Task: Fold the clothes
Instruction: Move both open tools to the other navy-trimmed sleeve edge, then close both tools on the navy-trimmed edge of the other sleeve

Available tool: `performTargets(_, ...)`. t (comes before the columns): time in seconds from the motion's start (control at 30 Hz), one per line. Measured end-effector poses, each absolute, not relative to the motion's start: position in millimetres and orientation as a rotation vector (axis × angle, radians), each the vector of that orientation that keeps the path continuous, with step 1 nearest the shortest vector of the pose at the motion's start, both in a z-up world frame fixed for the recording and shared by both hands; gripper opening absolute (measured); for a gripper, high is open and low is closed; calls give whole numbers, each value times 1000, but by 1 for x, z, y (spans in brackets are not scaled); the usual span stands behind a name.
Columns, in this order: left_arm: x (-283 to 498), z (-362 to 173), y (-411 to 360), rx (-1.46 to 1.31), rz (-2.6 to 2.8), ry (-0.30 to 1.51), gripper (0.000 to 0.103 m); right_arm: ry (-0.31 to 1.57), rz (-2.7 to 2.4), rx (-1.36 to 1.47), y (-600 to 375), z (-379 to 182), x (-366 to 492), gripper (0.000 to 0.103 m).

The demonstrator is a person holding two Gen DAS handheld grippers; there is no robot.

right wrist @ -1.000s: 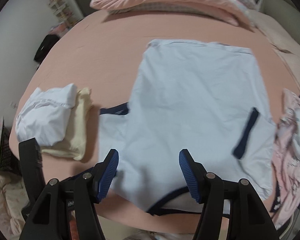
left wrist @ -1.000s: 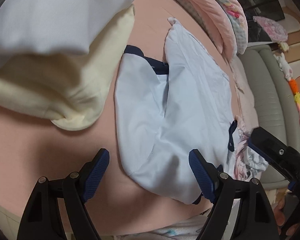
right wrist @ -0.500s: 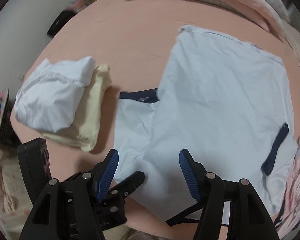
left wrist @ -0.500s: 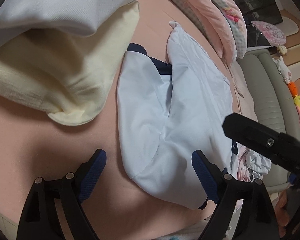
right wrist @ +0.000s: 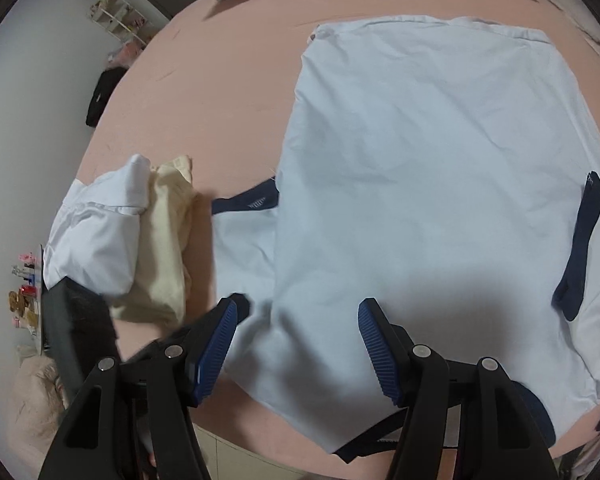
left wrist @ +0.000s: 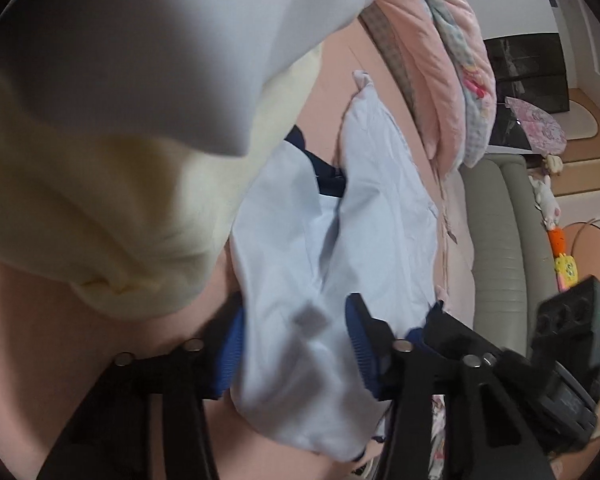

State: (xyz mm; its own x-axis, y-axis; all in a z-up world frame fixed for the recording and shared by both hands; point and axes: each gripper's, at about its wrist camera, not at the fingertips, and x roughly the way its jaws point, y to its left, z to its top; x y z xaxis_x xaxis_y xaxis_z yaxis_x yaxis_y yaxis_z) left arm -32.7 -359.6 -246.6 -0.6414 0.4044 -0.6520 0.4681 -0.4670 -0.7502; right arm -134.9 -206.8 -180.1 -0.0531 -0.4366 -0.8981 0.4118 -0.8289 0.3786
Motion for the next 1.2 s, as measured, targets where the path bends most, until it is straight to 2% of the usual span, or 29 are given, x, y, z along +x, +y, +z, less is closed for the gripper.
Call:
performTargets(0.03, -34, -247, -360, 1301, -2310, 1603, 26, -22, -1925, 1657, -208, -180, -132, 63)
performTargets(0.1, -35, -247, -360, 1287, -2321, 1590, 16, -37, -1906, 1668, -208, -182, -129, 63)
performTargets(0.2, -38, -236, -354, 1289, -2420, 1414, 12, -50, -1881, 1683, -211, -184, -133, 63)
performTargets(0.27, -42, -227, -347, 1287, -2497, 1322, 11, -52, -1899, 1675, -212, -181, -136, 63)
performTargets(0.4, -48, -217, -338, 1257, -2607, 1273, 11, -33, -1886, 1649, -227, -171, -141, 63)
performTargets(0.83, -62, -220, -328, 1278, -2676, 1242, 10, 255, -1845, 1632, -291, -195, -135, 63)
performTargets(1.03, -66, -222, -319, 1348, -2665, 1167, 10, 212, -1860, 1638, -288, -205, -132, 63)
performTargets(1.2, -63, -218, -316, 1339, -2724, 1172, 10, 267, -1858, 1615, -295, -205, -126, 63)
